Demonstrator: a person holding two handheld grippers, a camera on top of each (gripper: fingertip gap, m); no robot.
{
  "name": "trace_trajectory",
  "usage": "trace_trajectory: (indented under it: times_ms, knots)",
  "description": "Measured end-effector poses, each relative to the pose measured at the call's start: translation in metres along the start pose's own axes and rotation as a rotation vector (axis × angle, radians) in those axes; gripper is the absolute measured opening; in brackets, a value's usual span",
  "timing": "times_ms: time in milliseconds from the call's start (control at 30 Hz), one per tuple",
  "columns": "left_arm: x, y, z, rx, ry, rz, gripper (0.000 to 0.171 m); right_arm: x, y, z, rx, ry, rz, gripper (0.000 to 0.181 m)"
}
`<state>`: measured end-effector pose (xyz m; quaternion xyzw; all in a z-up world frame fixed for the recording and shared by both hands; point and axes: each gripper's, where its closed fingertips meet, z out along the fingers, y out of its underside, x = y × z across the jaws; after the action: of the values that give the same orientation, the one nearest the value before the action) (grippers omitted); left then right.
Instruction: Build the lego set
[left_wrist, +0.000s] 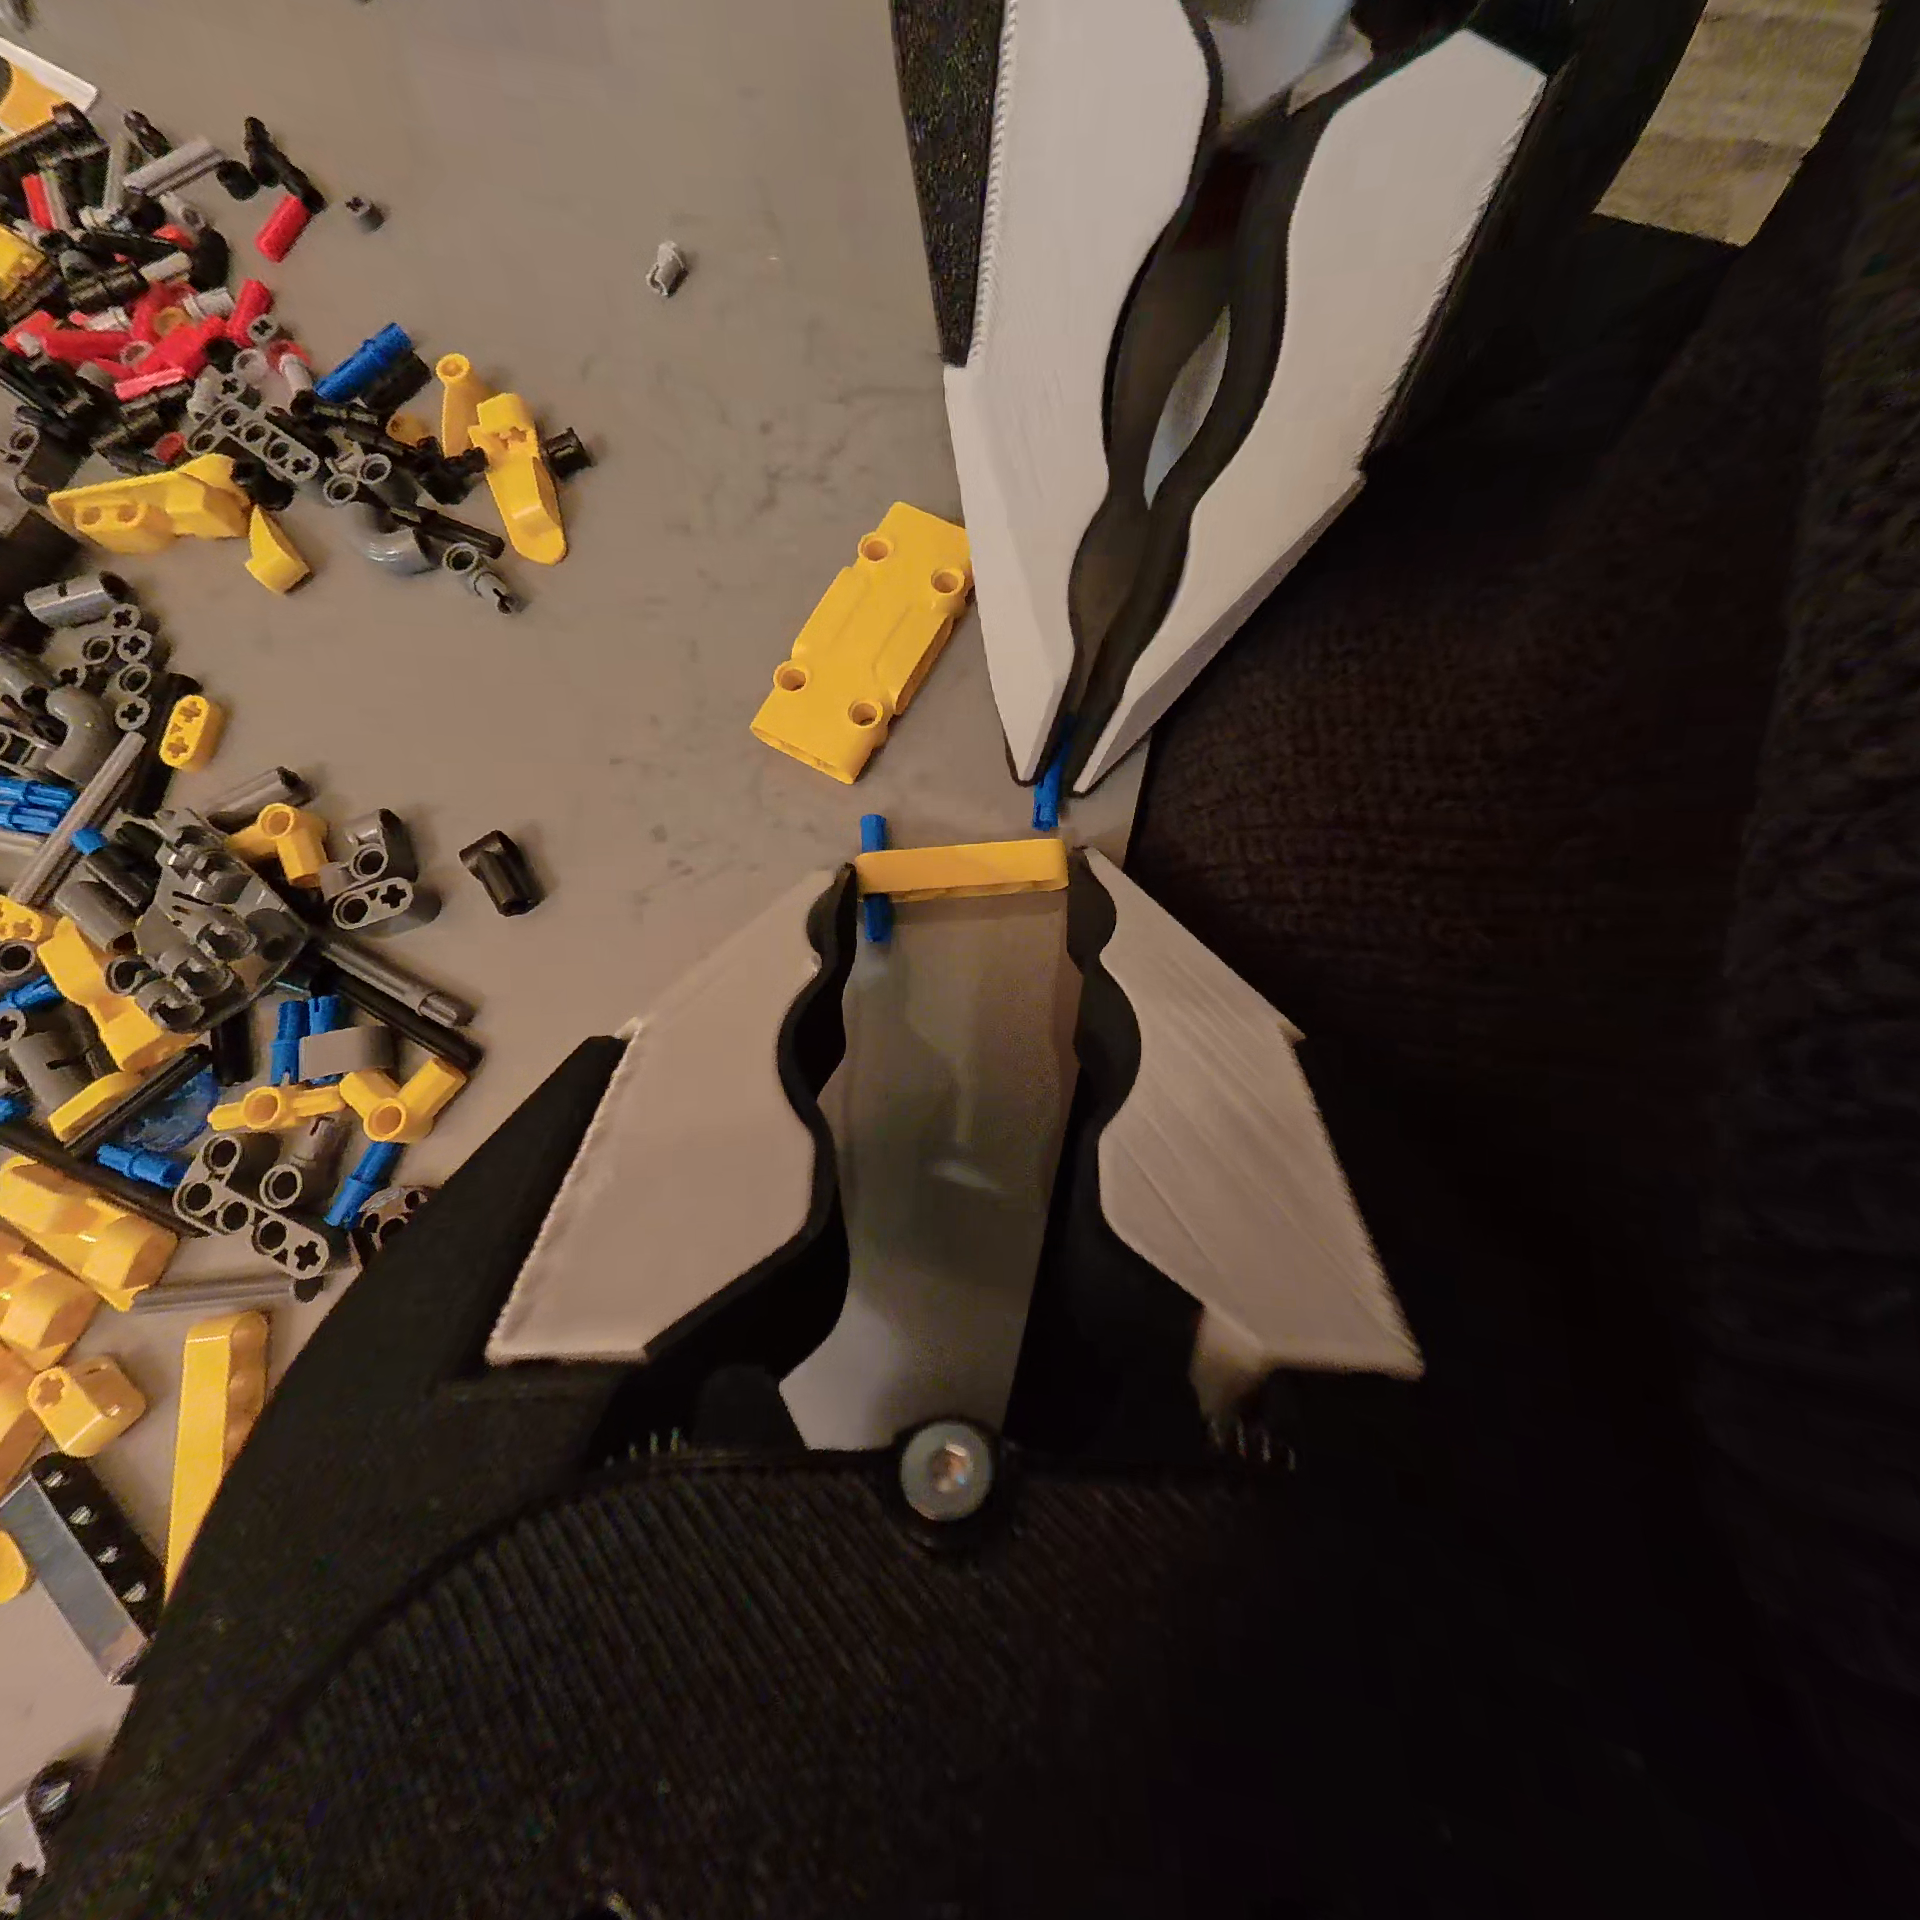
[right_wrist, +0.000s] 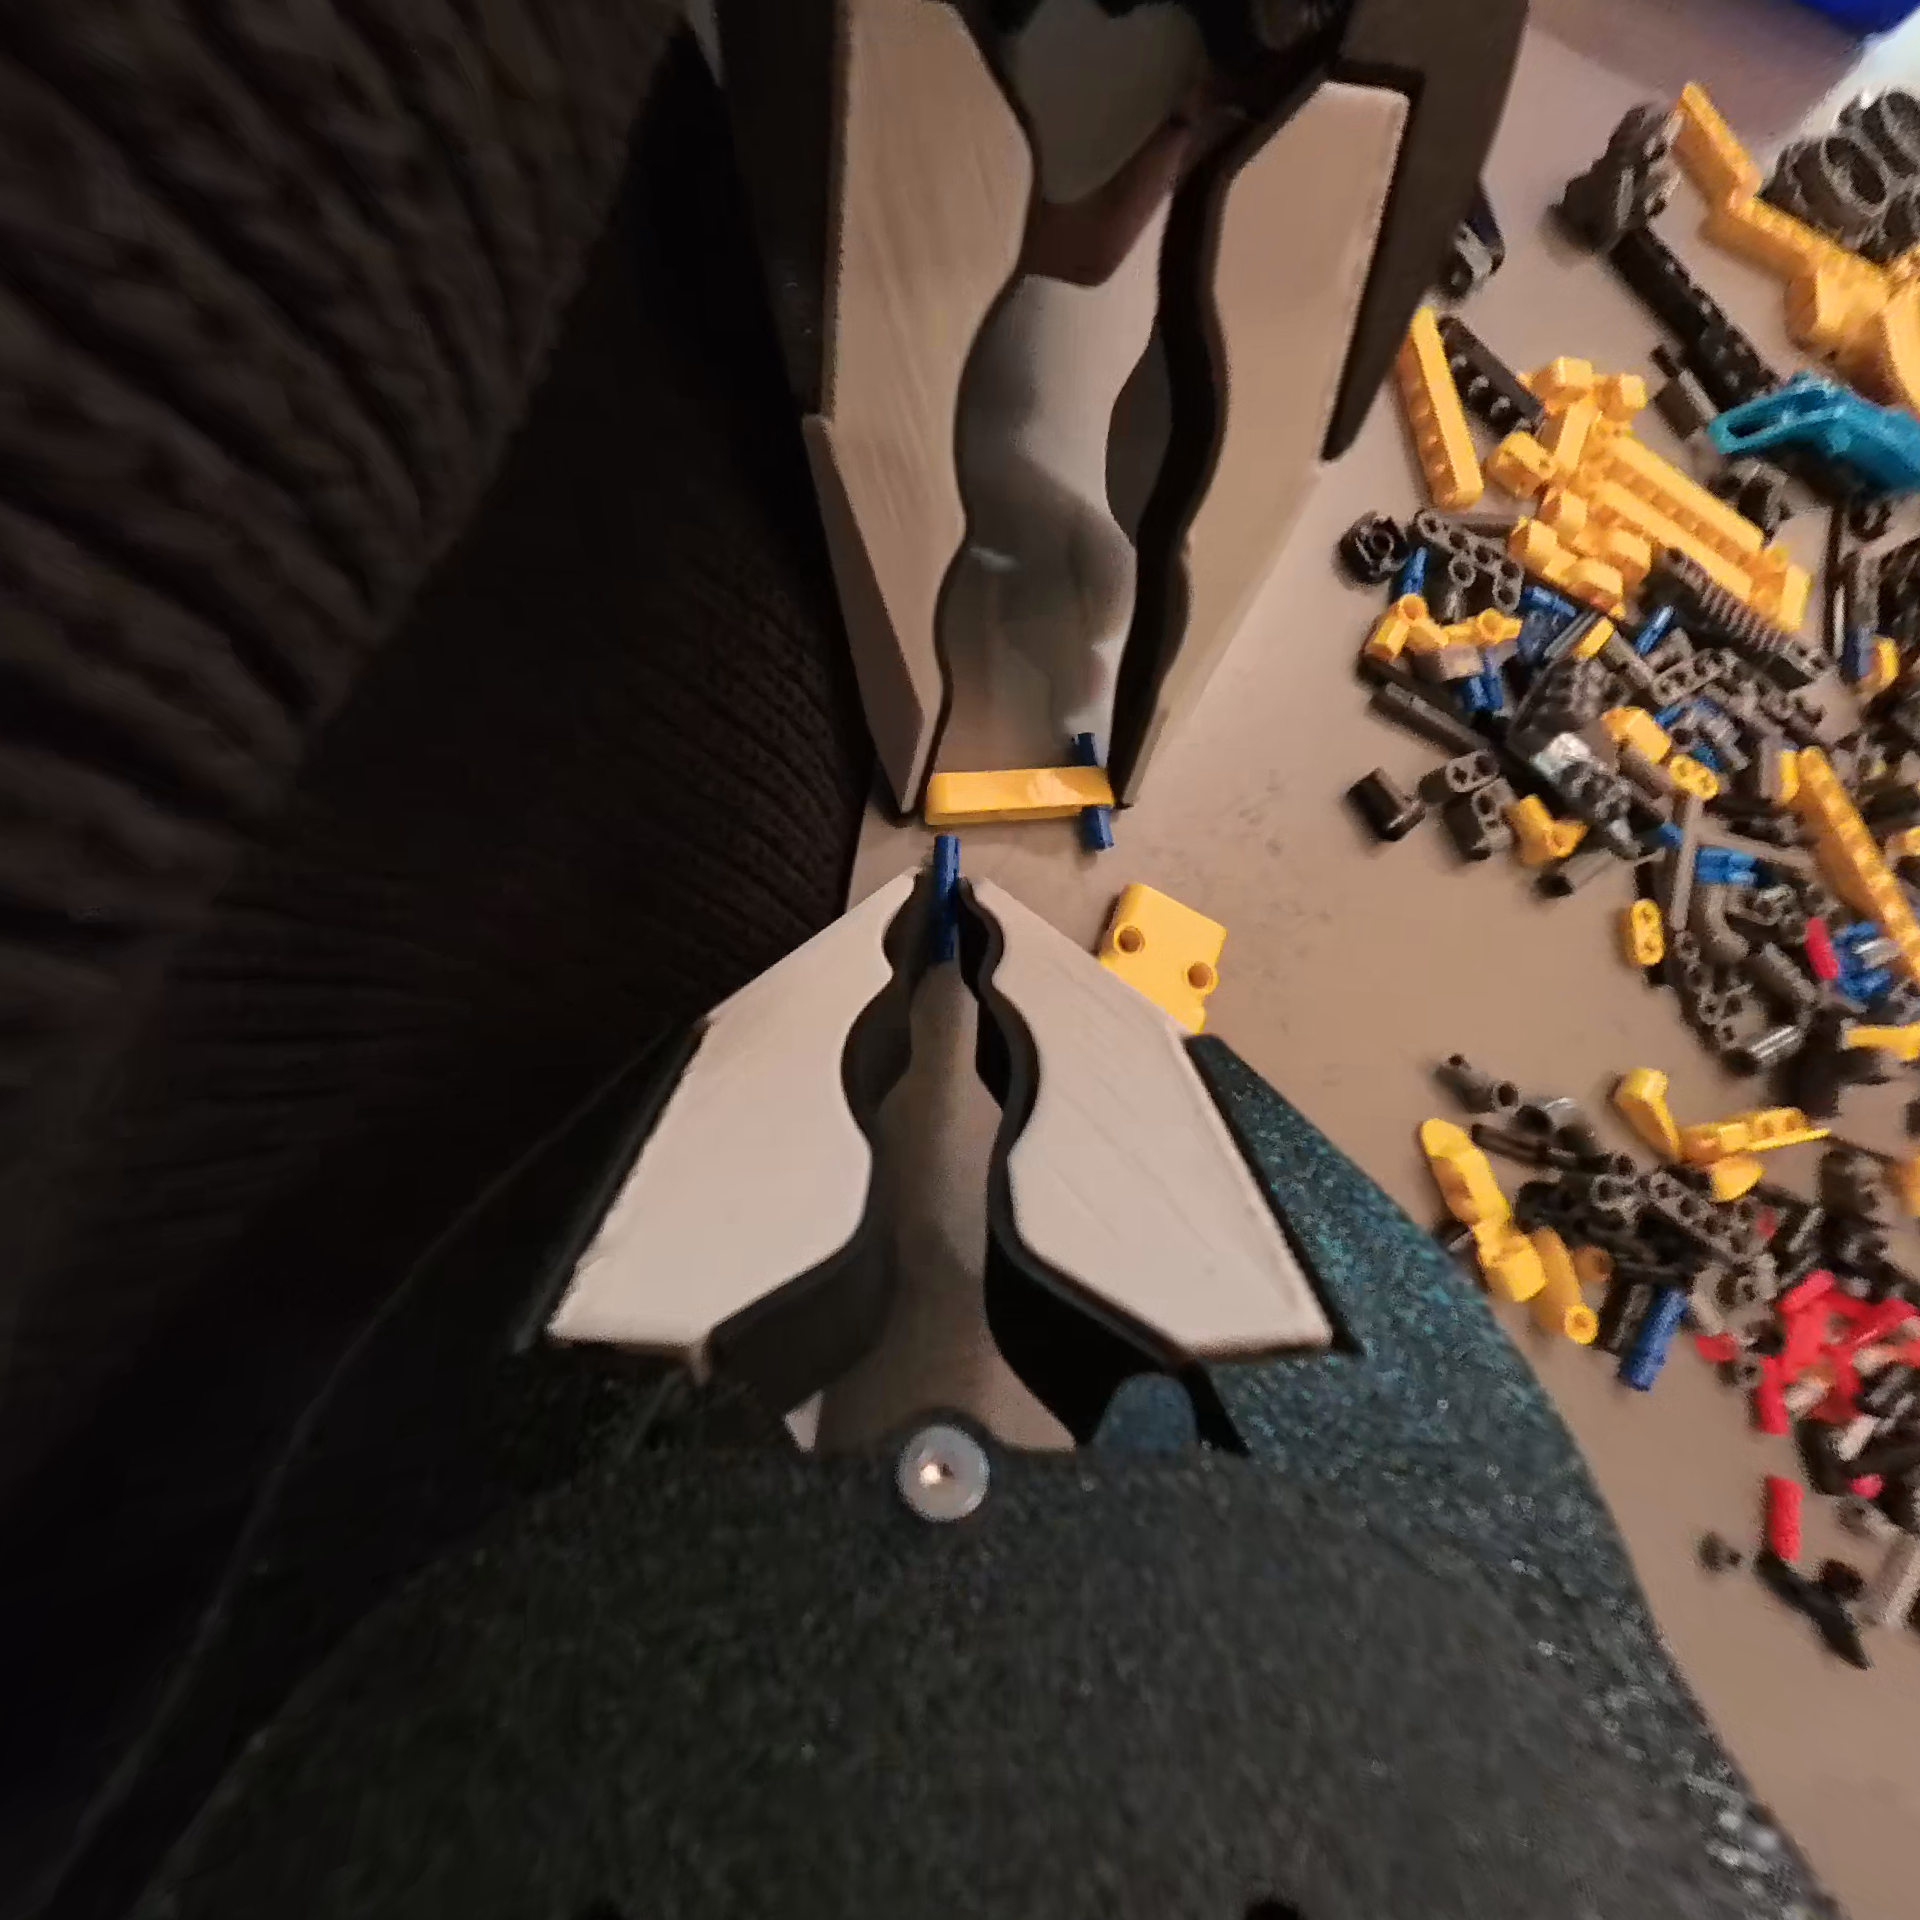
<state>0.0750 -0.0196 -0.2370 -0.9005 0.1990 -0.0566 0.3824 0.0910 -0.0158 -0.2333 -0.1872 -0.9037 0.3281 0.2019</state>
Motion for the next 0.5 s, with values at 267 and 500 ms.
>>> trace_trajectory:
  times_ms: [267,500]
  knots:
    - [-0.0001,-0.0002,0.0000,-0.016,0.016,0.007,0.038,0.0010,-0.0036,0.0031,-0.022,0.003,-0.154,0.004]
    - [0.0005,-0.0009,-0.0001,-0.003,0.019,-0.030,0.038,-0.0005,-0.0041,0.0041,-0.046,-0.045,-0.211,0.003]
